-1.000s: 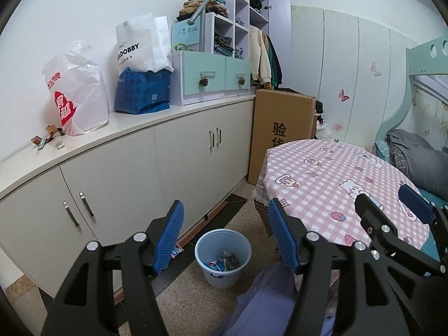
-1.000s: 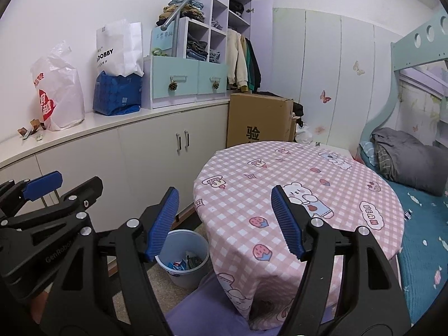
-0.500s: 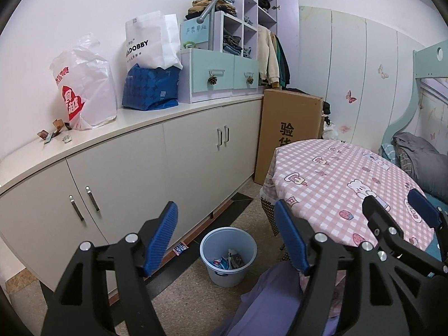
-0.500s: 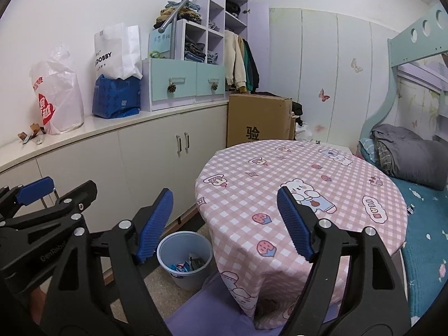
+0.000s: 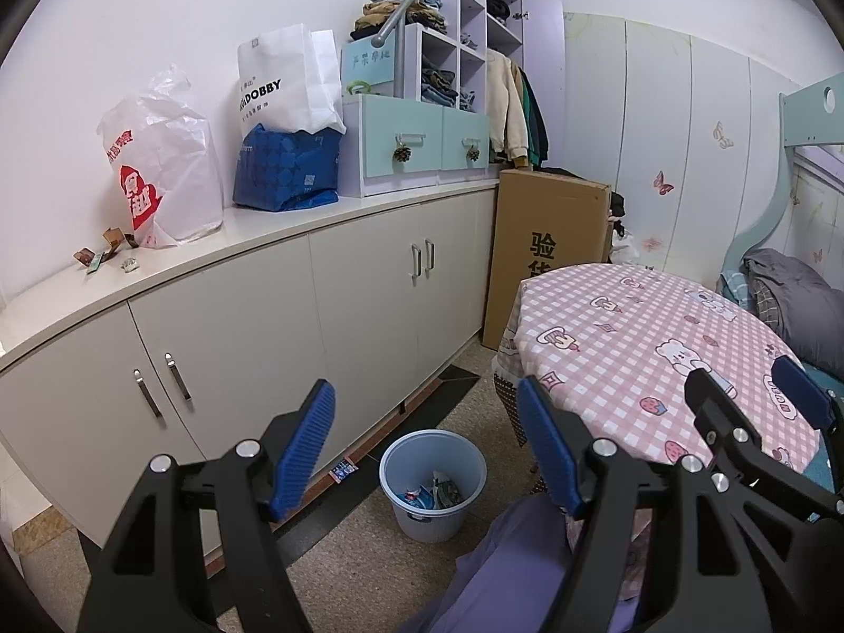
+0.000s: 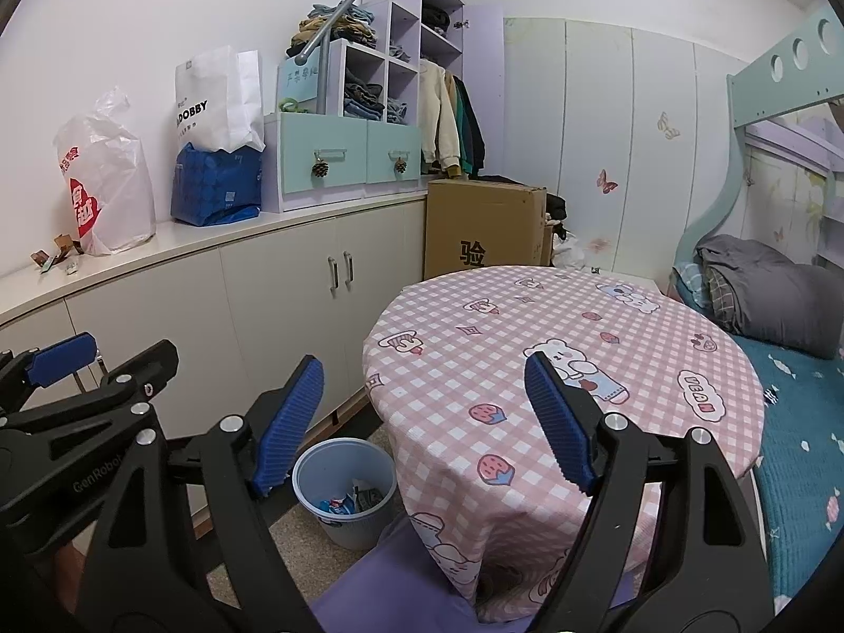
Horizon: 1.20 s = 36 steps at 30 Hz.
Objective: Collect trash
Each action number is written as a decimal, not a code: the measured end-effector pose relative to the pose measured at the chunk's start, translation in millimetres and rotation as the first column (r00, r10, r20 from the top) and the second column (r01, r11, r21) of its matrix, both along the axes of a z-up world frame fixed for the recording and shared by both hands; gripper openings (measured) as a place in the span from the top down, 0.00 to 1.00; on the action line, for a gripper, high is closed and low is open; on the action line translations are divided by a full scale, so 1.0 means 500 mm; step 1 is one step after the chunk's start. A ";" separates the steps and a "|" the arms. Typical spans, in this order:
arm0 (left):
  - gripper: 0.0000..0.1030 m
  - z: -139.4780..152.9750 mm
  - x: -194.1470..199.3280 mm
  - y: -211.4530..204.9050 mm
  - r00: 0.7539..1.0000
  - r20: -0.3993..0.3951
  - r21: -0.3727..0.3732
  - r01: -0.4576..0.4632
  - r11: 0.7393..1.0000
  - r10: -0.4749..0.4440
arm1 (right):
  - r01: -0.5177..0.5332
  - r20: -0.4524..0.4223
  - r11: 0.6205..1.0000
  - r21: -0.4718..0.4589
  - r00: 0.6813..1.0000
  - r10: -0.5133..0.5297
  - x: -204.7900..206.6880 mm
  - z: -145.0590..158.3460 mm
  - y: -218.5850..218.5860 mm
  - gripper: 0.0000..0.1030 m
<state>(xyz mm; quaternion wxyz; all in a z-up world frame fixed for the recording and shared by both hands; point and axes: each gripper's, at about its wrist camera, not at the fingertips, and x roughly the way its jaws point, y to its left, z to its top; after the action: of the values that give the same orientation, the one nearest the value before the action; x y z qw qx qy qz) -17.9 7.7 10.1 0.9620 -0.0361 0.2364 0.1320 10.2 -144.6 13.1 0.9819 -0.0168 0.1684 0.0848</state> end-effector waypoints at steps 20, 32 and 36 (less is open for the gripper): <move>0.32 0.003 -0.007 0.006 1.000 -0.010 -0.005 0.003 1.000 -0.003 | 0.012 -0.002 1.000 0.003 1.000 -0.012 -0.005 0.001 0.002 0.24; 0.32 0.001 -0.006 0.004 1.000 -0.013 -0.008 0.004 1.000 -0.004 | 0.015 -0.001 1.000 0.003 1.000 -0.015 -0.006 0.001 0.005 0.24; 0.32 0.001 -0.006 0.003 1.000 -0.013 -0.008 0.003 1.000 -0.003 | 0.016 -0.002 1.000 0.003 1.000 -0.016 -0.006 0.001 0.006 0.24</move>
<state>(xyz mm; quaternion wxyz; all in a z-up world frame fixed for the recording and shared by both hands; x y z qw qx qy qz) -20.7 9.4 10.6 0.9604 -0.0390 0.2433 0.1299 7.3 -141.7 13.4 0.9824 -0.0137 0.1695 0.0774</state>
